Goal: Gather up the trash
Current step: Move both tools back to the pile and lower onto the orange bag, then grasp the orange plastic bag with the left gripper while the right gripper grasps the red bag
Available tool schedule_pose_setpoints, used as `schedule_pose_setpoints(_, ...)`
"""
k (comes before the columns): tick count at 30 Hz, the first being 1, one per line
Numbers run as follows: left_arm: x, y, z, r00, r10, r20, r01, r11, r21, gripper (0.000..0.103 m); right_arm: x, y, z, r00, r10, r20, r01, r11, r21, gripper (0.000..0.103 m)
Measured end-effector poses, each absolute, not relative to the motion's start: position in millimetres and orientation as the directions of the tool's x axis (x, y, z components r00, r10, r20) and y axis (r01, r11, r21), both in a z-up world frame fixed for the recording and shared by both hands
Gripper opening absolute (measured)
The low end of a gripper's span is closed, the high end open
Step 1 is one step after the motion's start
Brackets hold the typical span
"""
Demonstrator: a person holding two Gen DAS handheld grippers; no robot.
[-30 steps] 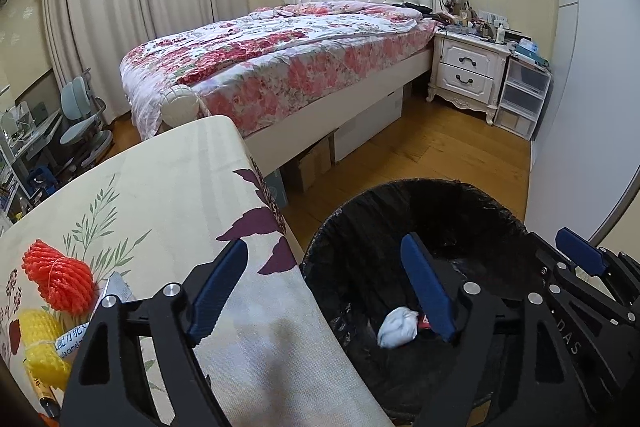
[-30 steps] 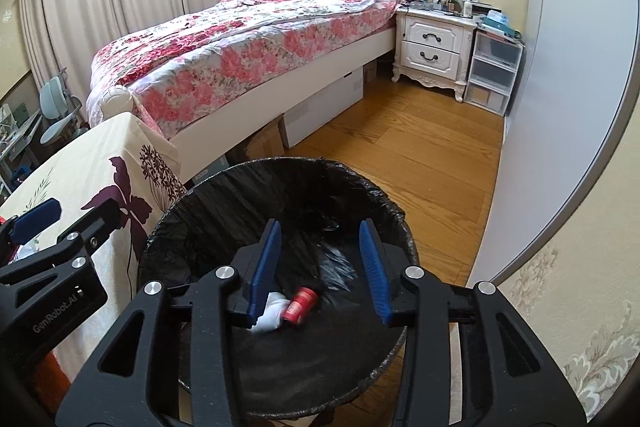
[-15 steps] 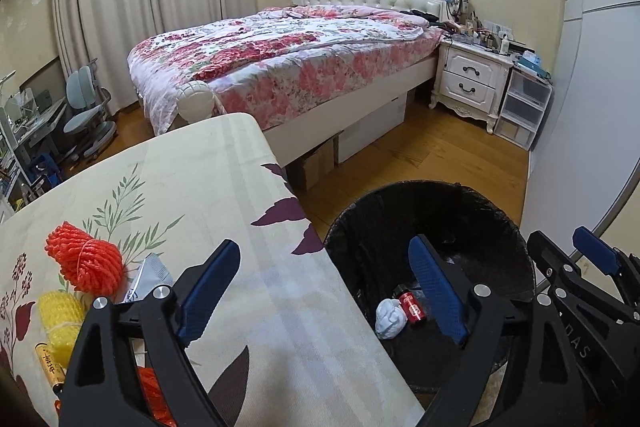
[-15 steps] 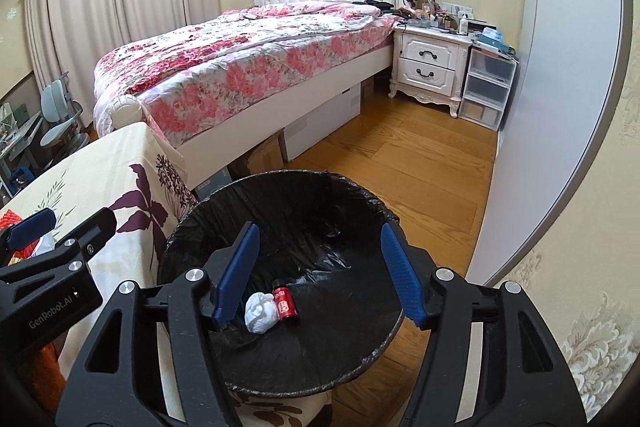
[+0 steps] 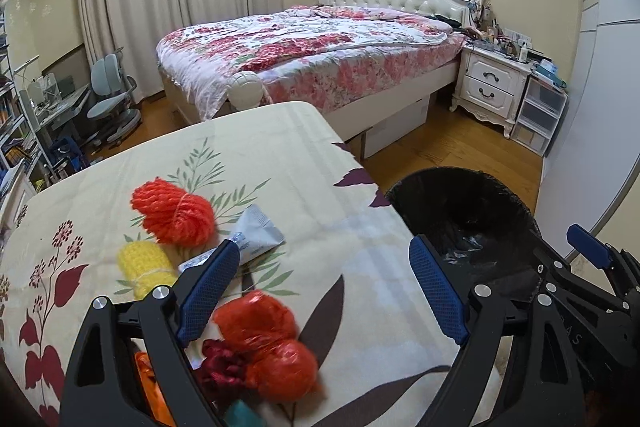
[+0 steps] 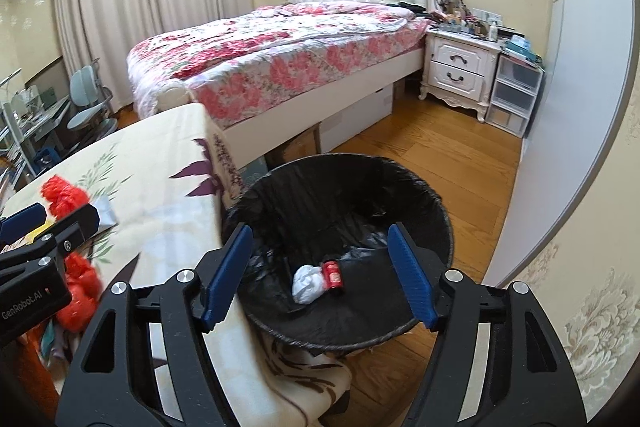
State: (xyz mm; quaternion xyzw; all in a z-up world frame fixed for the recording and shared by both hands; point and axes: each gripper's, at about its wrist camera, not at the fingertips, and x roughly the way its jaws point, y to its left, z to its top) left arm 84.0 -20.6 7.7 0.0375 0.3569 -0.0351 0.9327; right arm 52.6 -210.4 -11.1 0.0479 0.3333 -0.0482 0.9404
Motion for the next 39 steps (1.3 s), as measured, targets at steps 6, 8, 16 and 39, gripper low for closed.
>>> schedule_pose_setpoints(6, 55.4, 16.9, 6.6, 0.739, 0.02, -0.673, 0.012, 0.999, 0.043, 0.086, 34.7, -180.8, -10.2, 0.772, 0.009, -0.635, 0.042, 0.997, 0.066, 0.068)
schedule_pose_setpoints(8, 46.2, 28.4, 5.2, 0.737, 0.042, -0.675, -0.012, 0.999, 0.049, 0.086, 29.5, -172.4, -10.4, 0.772, 0.029, -0.636, 0.019, 0.997, 0.069, 0.068)
schedule_pose_setpoints(16, 18.1, 66.8, -9.3, 0.722, 0.109, -0.684, -0.1, 0.994, 0.053, 0.086, 9.5, -146.9, -15.6, 0.765, 0.093, -0.638, -0.055, 0.995, 0.079, 0.068)
schedule_pose_setpoints(39, 11.1, 81.5, -17.5, 0.73, 0.041, -0.682, -0.052, 0.999, 0.004, 0.051, 7.4, -118.8, -17.5, 0.757, 0.14, -0.638, -0.118, 0.99, 0.077, 0.068)
